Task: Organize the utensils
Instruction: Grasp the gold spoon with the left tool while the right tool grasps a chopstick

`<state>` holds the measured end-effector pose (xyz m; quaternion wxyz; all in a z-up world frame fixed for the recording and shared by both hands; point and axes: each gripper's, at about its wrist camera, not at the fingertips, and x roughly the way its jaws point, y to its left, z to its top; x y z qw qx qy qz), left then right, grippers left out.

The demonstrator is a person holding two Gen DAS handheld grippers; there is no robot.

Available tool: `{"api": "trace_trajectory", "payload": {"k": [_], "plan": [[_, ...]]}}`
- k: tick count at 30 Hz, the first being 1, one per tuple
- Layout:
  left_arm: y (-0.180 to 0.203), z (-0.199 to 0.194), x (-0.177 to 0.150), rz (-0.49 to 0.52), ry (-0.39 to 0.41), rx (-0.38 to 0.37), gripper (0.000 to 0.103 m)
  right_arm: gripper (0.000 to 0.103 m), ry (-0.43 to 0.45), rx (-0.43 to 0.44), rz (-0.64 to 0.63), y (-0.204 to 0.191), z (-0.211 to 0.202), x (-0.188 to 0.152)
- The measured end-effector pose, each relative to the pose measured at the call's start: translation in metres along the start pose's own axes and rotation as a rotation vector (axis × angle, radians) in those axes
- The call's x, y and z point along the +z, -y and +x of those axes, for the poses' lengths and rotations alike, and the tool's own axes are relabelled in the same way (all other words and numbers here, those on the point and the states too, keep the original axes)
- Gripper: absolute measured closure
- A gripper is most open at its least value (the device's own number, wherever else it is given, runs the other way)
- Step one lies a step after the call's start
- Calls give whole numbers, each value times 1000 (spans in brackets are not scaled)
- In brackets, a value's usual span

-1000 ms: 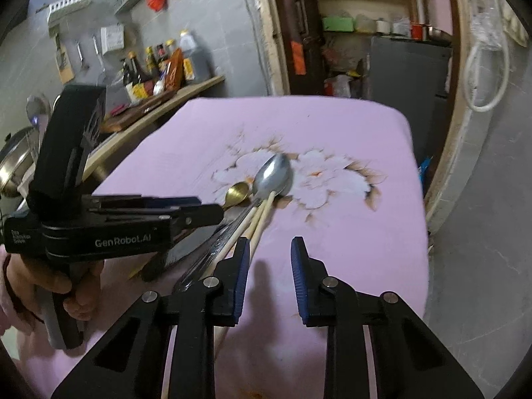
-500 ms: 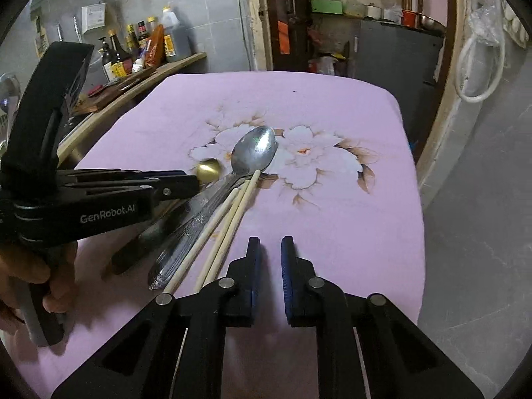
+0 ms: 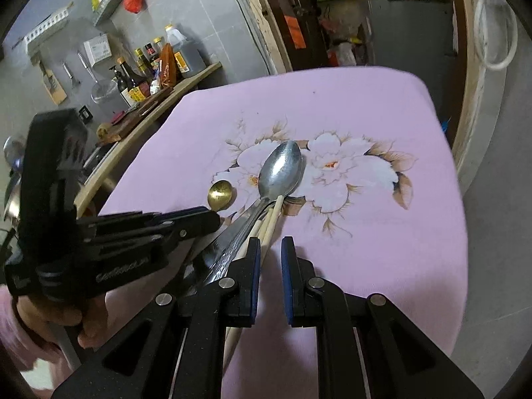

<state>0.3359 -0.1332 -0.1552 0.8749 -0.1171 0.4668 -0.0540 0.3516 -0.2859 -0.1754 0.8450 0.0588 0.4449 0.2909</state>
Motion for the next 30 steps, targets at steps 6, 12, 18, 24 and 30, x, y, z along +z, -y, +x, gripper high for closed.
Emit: {"api": "trace_trajectory", "payload": {"k": [6,12,18,24,30], "plan": [[-3,2,-1,-18,10,-16,94,92,-44,35,39,2,28,5],[-9,1,1,-72,2,-42,94,94,-76,-5,24,-5,38,10],[-18,5,3,-137,15,-62,94,97,-65,-16,61,-3,40,12],[-16,9,11,-147,30,-42,89,98,-34,-20,79,5,28,0],[-7,11,18,-89,36,-42,66,98,-59,-18,91,10,29,4]]}}
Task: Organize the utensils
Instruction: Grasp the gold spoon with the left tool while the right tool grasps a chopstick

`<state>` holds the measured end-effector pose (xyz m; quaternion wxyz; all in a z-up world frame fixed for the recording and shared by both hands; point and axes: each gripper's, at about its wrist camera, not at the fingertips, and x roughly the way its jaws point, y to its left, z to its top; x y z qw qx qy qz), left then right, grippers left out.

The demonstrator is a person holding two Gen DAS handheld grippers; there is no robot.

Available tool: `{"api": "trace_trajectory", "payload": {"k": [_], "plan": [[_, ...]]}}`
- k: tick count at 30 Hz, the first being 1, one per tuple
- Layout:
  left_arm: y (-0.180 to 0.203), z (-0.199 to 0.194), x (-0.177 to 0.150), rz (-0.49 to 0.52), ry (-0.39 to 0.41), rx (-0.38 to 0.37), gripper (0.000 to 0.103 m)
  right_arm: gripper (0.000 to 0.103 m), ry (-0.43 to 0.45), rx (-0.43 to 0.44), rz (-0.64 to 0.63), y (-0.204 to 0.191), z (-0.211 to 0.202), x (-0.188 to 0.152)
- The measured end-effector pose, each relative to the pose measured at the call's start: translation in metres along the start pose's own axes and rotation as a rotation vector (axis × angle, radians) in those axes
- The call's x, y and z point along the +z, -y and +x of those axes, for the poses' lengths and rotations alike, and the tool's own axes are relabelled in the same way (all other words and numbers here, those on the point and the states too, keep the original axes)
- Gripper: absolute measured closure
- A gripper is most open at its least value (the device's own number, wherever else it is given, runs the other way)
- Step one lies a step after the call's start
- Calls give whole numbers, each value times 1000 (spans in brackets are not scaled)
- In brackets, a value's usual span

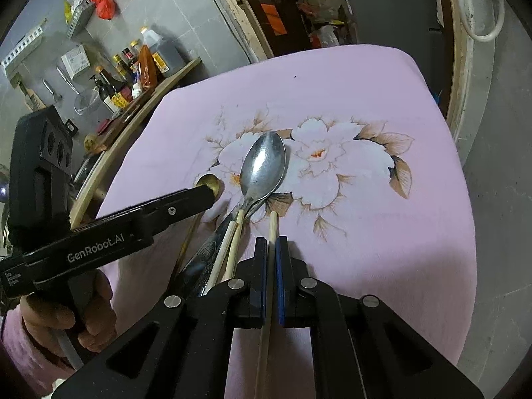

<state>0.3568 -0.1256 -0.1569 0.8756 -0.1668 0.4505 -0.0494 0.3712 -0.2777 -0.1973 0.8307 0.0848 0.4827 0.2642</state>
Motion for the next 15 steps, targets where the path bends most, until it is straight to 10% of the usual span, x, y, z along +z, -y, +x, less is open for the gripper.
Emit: {"api": "trace_trajectory", "payload": {"k": [15], "plan": [[-4,4,7,41,-19,53,96,98,-74,-71,-21,-8,5,8]]}}
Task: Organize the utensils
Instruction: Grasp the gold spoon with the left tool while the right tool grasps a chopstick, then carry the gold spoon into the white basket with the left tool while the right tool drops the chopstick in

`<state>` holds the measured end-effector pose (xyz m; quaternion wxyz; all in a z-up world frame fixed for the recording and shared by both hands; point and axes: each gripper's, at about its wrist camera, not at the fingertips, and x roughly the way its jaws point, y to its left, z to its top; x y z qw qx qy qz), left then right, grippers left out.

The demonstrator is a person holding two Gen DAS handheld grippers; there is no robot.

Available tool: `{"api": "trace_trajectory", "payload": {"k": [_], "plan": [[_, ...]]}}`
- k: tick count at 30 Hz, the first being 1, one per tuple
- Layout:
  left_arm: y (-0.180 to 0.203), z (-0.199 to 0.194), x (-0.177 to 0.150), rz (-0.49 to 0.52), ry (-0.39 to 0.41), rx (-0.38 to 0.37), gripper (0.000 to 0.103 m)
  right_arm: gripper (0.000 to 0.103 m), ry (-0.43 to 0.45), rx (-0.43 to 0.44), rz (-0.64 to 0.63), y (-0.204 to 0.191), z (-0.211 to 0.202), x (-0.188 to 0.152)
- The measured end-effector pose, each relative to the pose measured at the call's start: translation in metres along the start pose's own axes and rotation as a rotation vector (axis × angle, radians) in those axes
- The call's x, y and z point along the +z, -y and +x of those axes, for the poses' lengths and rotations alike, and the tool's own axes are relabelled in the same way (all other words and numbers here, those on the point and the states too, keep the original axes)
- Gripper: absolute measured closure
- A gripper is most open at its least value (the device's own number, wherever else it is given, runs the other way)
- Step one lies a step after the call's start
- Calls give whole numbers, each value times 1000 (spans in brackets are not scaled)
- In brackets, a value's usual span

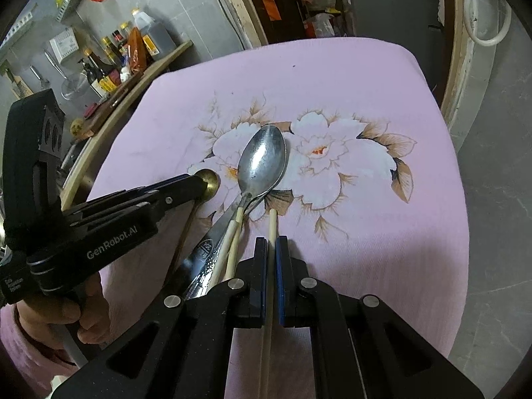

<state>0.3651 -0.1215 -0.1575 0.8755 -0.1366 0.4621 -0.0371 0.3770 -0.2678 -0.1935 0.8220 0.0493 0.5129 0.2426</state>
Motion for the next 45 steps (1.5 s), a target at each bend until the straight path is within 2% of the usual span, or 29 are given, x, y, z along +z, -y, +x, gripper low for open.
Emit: {"api": "trace_trajectory", "payload": {"k": [5,8,14,21,26,31,35,45], "plan": [[1,-6,-2,-4,9,-24,100,99,-4,-8,6,-1,-1,0],[7,-15,-6,8,21,-33,101,99,38,9,41,2,-11,-6],[17,-44,-16,33,82,-32,101,99,223,40,109,9,-50,-24],[28,-83,-26,85,173,-56,101,99,376,56,203,10,-84,-37],[32,-107,-34,123,229,-61,101,99,488,57,223,4,-109,-47],[35,-136,-38,160,288,-80,101,99,545,40,231,-7,-130,-60],[32,-157,-37,179,329,-91,101,99,604,58,250,-19,-148,-66],[15,-228,-23,209,427,-113,101,99,688,60,224,-66,-183,-58]]}}
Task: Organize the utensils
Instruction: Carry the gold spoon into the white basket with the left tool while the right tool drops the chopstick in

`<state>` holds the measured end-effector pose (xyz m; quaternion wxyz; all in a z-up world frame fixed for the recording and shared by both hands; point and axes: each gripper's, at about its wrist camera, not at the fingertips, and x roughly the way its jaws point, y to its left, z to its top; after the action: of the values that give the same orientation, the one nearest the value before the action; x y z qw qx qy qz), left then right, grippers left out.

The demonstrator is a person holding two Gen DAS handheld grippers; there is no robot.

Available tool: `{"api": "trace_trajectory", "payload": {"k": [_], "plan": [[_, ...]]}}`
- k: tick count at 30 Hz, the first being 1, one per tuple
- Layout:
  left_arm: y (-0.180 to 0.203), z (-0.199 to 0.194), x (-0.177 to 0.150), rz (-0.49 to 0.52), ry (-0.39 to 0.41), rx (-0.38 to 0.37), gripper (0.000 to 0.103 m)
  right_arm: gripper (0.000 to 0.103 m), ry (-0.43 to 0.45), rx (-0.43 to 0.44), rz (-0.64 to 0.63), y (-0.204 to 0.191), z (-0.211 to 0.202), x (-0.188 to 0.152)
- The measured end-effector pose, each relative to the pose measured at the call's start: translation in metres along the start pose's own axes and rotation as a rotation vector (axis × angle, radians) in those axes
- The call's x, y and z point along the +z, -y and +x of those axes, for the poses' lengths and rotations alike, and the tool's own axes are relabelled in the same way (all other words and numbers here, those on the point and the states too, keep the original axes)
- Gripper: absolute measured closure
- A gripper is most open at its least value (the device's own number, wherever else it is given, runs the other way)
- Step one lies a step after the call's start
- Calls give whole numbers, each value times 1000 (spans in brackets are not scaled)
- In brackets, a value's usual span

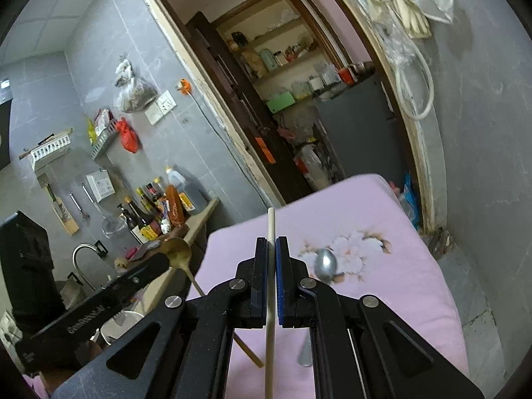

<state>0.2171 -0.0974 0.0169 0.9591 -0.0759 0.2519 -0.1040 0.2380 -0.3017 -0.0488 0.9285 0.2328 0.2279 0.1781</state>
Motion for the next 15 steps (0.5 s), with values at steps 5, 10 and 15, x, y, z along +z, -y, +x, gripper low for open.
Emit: {"api": "trace_trajectory", "payload": {"k": [5,10,15], "plan": [[-17,-34,22,-22,37,-11,101,99,51,28,-36,-40,-10,15],[-42,-68,39,-29,67,18,101,99,87,68,-78,-81,-11,23],[-76,-102,46,-71,104,58,101,99,102,107,-139,-128,-4,21]]}}
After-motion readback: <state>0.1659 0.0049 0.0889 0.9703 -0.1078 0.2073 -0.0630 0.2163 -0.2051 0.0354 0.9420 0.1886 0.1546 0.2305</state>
